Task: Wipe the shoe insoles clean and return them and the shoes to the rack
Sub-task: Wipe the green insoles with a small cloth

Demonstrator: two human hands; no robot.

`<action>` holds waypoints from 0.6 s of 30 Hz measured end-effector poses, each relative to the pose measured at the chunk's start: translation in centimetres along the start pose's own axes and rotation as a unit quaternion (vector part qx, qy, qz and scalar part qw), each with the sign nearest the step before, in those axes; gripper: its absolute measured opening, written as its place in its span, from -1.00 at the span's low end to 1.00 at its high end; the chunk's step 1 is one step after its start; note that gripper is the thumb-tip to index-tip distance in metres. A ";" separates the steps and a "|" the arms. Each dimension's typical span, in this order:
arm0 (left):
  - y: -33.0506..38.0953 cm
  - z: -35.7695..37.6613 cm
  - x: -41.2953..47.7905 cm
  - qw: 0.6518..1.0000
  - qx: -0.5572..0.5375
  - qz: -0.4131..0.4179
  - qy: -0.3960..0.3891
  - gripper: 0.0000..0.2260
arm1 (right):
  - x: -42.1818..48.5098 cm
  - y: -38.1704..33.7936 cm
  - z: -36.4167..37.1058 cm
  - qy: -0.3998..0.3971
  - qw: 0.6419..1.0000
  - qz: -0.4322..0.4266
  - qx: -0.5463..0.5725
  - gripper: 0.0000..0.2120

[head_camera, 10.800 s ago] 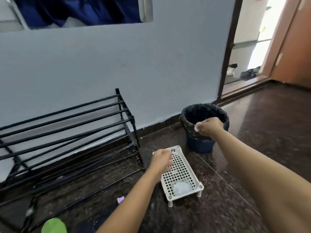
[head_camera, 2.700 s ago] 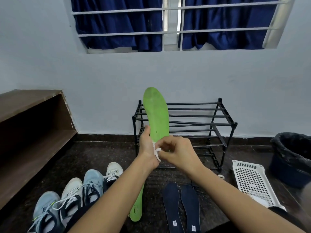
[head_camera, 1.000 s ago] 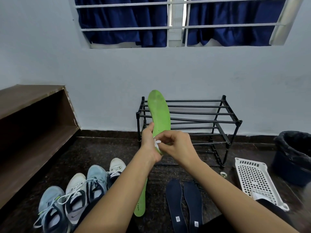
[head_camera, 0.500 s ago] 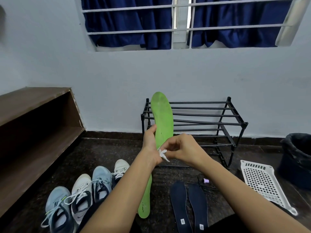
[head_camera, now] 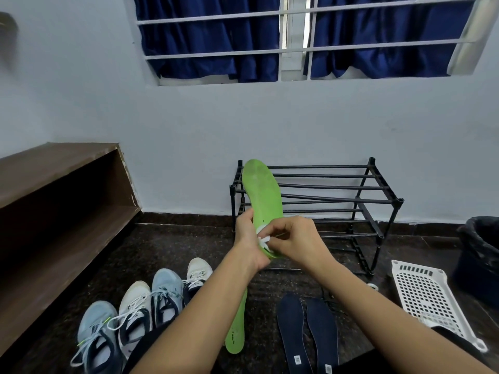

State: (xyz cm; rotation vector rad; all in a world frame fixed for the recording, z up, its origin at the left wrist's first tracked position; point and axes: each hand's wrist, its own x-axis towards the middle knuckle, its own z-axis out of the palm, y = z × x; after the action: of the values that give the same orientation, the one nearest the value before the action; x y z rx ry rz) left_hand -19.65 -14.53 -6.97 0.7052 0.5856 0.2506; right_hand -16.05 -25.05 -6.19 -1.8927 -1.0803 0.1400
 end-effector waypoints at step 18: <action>-1.4 1.0 0.0 0.999 0.027 -0.004 0.020 -0.44 | -1.1 0.1 -0.6 0.021 0.996 -0.009 -0.086 -0.73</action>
State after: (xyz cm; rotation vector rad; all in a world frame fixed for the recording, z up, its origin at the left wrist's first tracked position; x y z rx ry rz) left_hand -19.00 -16.07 -7.29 0.7519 0.6362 0.2422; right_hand -16.34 -26.23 -6.28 -2.0296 -1.1102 -0.0036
